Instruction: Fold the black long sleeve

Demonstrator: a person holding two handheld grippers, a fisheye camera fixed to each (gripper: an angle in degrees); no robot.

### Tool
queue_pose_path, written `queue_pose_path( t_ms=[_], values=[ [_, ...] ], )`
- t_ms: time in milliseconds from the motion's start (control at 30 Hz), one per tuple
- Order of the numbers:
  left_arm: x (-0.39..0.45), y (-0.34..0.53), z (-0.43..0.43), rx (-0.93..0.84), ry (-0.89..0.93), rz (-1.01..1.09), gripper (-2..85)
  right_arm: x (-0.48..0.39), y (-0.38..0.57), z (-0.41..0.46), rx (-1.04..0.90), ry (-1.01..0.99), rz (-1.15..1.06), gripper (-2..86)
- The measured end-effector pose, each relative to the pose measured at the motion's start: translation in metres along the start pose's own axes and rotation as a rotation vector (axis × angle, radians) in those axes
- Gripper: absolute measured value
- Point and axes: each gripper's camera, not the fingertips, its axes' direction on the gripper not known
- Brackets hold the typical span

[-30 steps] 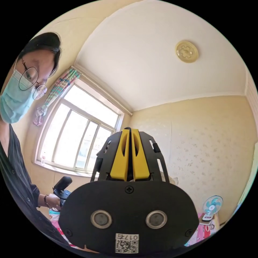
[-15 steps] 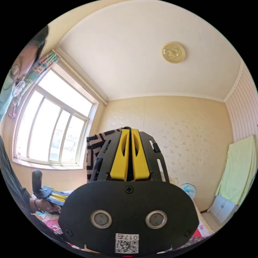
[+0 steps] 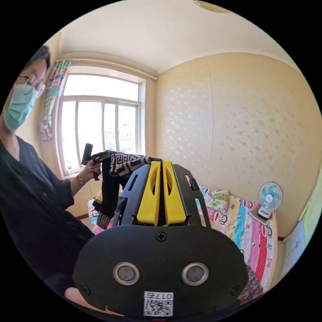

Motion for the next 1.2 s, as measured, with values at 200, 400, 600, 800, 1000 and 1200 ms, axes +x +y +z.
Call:
queue_pose_path(
  t_ms=[200,400,600,800,1000,1200],
  values=[
    [0.011,0.061,-0.073,-0.069,0.234,-0.062,0.6,-0.008,0.055,-0.107,0.031,-0.120,0.076,0.6],
    [0.030,0.023,-0.106,-0.067,0.174,-0.087,0.6,0.019,0.003,-0.160,0.059,-0.132,0.060,0.6],
    [-0.045,-0.009,-0.071,-0.185,0.034,-0.250,0.9,0.136,-0.032,-0.087,-0.211,-0.137,0.145,0.8],
    [-0.231,0.078,0.019,-0.363,-0.097,-0.613,3.2,0.304,0.066,0.109,-0.617,-0.231,0.348,1.9],
    [-0.397,0.223,0.088,-0.592,-0.392,-0.894,11.9,0.395,0.225,0.265,-0.956,0.040,0.398,7.1],
    [-0.356,0.352,0.029,-0.804,-0.596,-0.884,14.4,0.361,0.349,0.180,-1.123,-0.050,0.577,11.5]
  ],
)
